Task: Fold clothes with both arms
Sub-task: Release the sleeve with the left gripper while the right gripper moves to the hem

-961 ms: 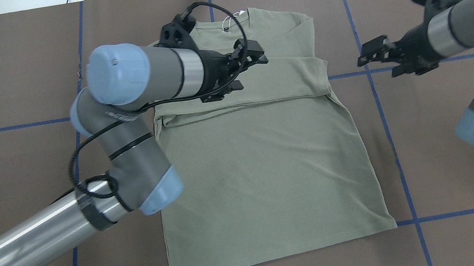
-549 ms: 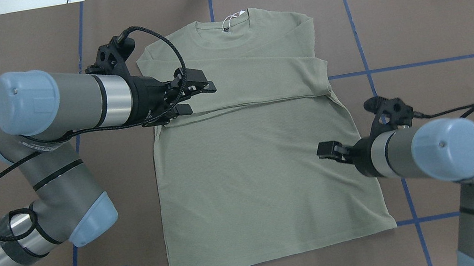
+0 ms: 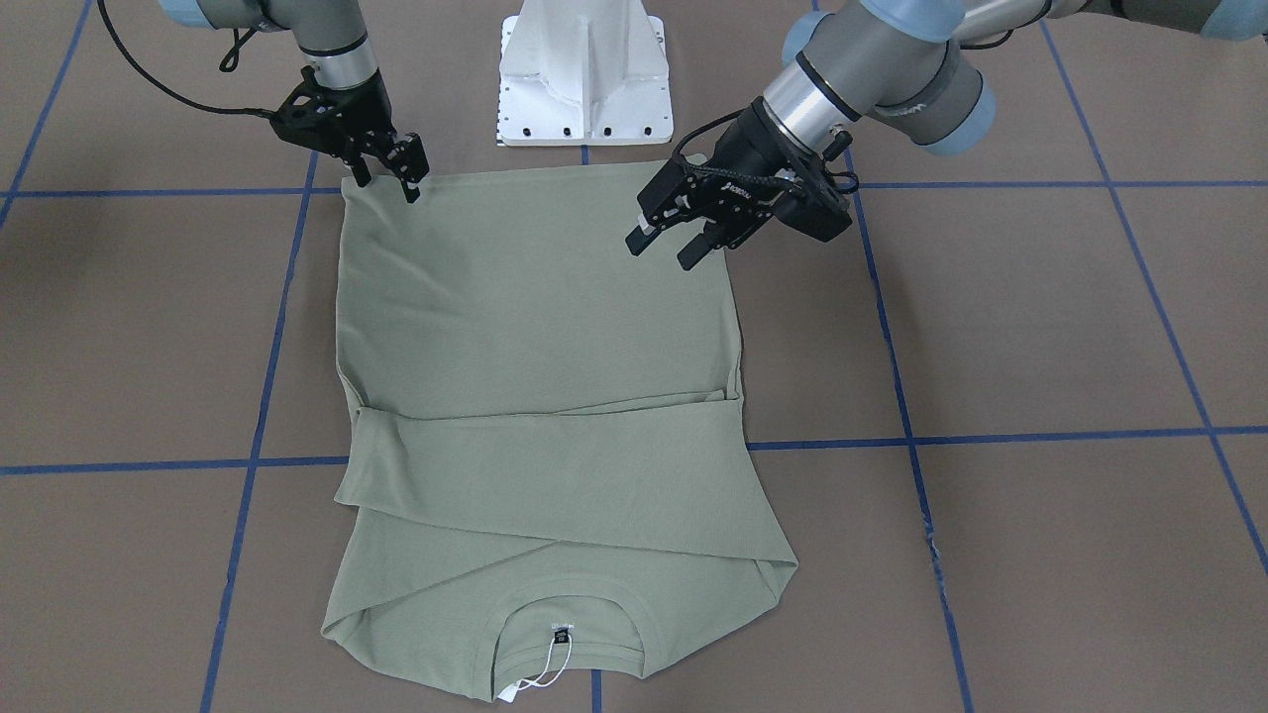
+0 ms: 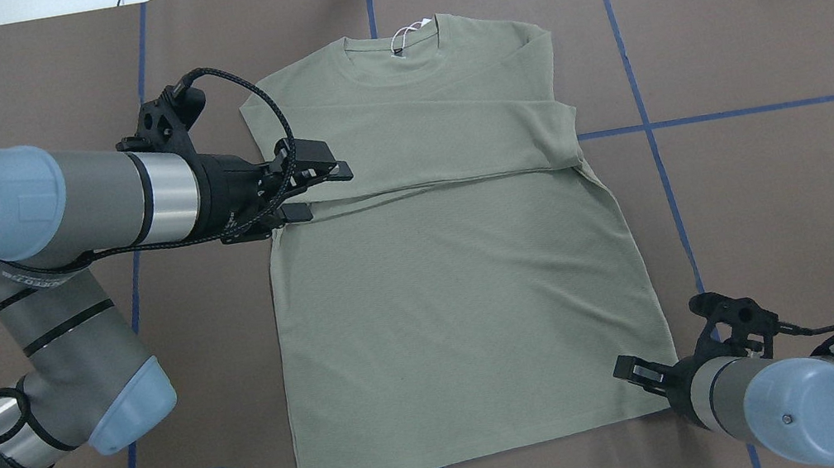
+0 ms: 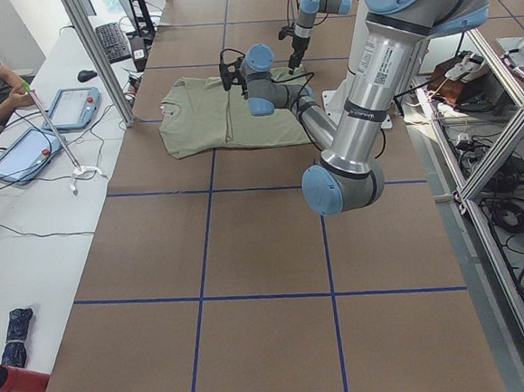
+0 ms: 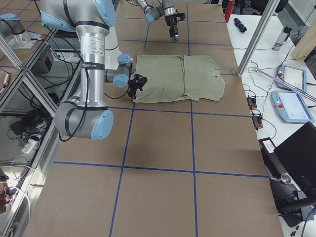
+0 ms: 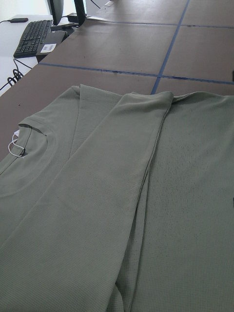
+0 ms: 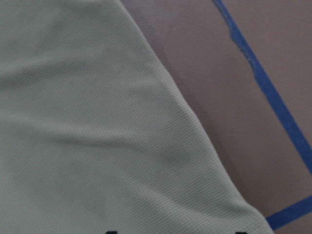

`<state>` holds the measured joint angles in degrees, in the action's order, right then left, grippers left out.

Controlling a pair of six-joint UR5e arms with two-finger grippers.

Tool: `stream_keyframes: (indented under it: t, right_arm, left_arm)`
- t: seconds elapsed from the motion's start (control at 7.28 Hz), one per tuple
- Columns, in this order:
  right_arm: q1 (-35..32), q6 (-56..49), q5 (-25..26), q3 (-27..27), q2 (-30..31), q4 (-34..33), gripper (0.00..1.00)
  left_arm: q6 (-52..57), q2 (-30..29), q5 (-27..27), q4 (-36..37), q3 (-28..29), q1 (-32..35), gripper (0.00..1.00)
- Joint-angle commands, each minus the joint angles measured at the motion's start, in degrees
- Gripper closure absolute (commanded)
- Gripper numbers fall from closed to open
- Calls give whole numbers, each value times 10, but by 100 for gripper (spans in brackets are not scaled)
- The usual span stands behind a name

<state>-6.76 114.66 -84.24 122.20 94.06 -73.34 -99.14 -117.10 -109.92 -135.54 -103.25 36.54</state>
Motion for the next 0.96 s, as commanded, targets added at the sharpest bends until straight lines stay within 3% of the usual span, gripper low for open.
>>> stream_keyframes:
  t: [0.0,0.27,0.55,0.82]
  right_arm:
    - [9,18,0,5,30,6,17]
    - [17,21,1,8,38,7,21]
    - [17,25,1,8,43,7,46]
    - [19,38,-1,8,43,7,100]
  left_arm:
    - [-5,0,0,0,0,-1,17]
    - [-5,0,1,0,0,-2,17]
    - [-5,0,1,0,-3,-1,17]
    - [-5,-1,1,0,-3,-1,17]
